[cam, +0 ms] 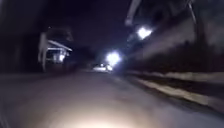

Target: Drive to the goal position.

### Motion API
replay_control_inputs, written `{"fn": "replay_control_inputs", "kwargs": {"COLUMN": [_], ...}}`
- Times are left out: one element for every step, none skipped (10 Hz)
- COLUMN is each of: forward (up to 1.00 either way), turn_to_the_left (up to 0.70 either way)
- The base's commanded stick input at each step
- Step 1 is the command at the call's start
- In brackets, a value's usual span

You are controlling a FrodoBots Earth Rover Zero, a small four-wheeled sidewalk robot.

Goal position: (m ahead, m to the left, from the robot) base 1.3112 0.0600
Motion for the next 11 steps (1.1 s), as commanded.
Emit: {"fn": "replay_control_inputs", "kwargs": {"forward": [0.70,0.70,0.70,0.70,0.70,0.70,0.70,0.70,0.70,0.70,0.70], "turn_to_the_left": [0.00,0.00,0.00,0.00,0.00,0.00,0.00,0.00,0.00,0.00,0.00]}}
